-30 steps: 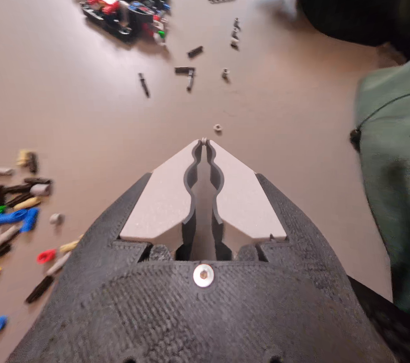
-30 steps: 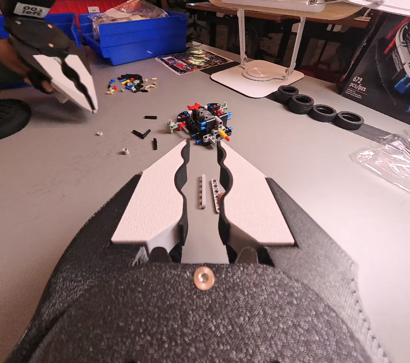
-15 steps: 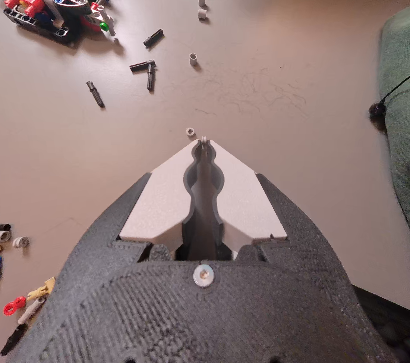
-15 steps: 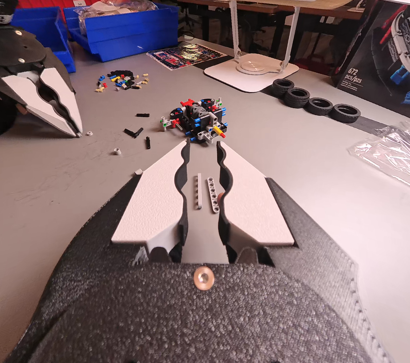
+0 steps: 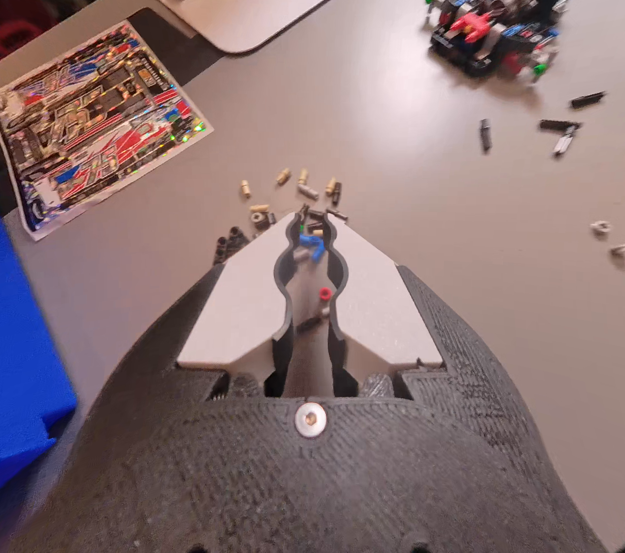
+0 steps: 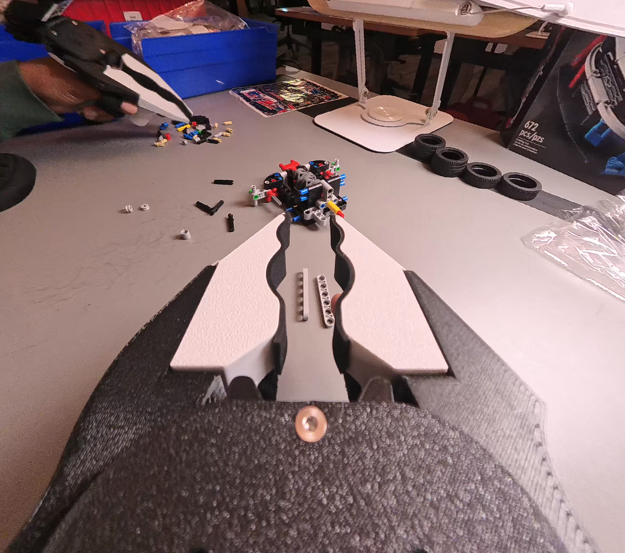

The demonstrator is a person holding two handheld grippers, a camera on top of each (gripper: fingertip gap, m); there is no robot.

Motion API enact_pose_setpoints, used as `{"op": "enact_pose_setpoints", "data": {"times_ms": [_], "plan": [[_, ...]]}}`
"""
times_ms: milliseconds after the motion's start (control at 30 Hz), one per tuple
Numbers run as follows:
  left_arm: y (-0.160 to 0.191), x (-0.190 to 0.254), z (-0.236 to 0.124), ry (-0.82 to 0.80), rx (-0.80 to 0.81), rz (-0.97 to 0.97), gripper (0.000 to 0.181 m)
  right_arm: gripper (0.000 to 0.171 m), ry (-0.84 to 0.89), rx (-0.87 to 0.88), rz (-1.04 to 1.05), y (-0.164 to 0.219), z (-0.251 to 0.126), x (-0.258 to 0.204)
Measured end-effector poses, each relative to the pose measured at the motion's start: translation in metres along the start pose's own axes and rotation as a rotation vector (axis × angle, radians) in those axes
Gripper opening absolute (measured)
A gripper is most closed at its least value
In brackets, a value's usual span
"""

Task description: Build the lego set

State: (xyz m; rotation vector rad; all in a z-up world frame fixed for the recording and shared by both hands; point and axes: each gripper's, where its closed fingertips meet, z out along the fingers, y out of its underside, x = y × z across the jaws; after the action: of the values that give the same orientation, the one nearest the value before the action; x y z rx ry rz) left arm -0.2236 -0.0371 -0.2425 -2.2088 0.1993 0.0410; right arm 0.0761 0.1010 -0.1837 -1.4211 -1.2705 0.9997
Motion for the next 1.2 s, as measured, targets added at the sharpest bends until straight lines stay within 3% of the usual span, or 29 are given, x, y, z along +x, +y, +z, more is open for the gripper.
{"op": "enact_pose_setpoints", "data": {"times_ms": [167, 400, 733, 1000, 1200], "plan": [[0.009, -0.010, 0.007, -0.031, -0.097, 0.059, 0.007, 0.021, 0.000, 0.004, -0.012, -0.002, -0.004, -0.001], [0.020, 0.014, -0.003, 0.115, -0.153, 0.088, 0.007, 0.020, 0.001, 0.015, -0.013, -0.004, -0.007, -0.001], [0.026, 0.032, 0.002, 0.167, -0.196, 0.114, 0.002, 0.020, -0.001, 0.020, -0.017, -0.006, -0.008, -0.002], [-0.003, 0.142, -0.011, 0.514, -0.020, 0.239, 0.002, 0.020, -0.007, 0.018, -0.023, -0.006, -0.008, -0.004], [0.005, 0.177, -0.007, 0.587, -0.055, 0.327, 0.003, 0.020, -0.007, 0.023, -0.028, -0.008, -0.010, -0.004]]}}
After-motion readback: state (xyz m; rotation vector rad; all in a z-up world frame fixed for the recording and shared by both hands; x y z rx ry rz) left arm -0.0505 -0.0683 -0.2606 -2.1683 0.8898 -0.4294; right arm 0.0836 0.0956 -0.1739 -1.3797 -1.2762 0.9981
